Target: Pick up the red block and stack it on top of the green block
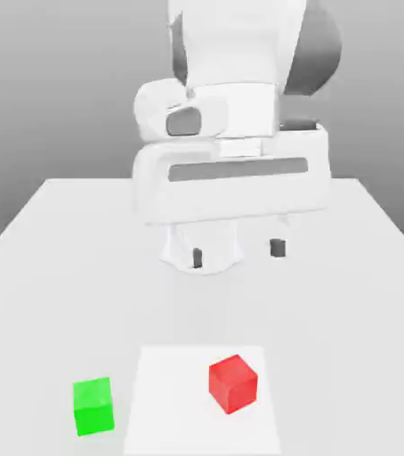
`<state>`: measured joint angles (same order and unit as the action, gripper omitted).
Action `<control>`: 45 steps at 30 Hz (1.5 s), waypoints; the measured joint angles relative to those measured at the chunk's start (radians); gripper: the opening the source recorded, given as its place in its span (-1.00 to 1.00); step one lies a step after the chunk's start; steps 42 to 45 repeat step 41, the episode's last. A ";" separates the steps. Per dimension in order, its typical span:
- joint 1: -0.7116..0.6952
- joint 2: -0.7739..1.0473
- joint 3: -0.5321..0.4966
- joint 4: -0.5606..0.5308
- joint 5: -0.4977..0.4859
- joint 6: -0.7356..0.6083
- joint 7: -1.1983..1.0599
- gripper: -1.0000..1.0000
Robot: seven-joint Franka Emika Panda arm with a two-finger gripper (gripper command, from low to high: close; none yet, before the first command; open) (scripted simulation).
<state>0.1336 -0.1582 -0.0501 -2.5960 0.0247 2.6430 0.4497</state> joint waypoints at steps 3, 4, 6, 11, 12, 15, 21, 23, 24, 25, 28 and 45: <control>0.011 0.109 0.006 -0.050 -0.003 0.058 -0.054 0.00; 0.013 0.145 0.008 -0.067 -0.006 0.078 -0.071 0.00; 0.018 0.217 0.008 -0.091 -0.013 0.121 -0.096 0.00; 0.004 0.398 0.025 -0.076 -0.001 0.269 -0.115 0.00; 0.001 0.428 0.028 -0.072 0.002 0.295 -0.117 -1.00; 0.001 0.428 0.028 -0.072 0.001 0.294 -0.116 -1.00; 0.002 0.380 0.026 -0.079 -0.006 0.253 -0.111 -1.00; 0.003 0.312 0.023 -0.089 -0.013 0.196 -0.106 -1.00; 0.003 0.277 0.023 -0.095 -0.016 0.165 -0.104 -1.00; -0.001 0.245 0.020 -0.097 -0.018 0.136 -0.098 -1.00; -0.105 0.227 -0.047 -0.049 -0.010 0.069 0.006 -1.00; -0.287 0.398 -0.111 0.065 0.080 0.122 0.166 1.00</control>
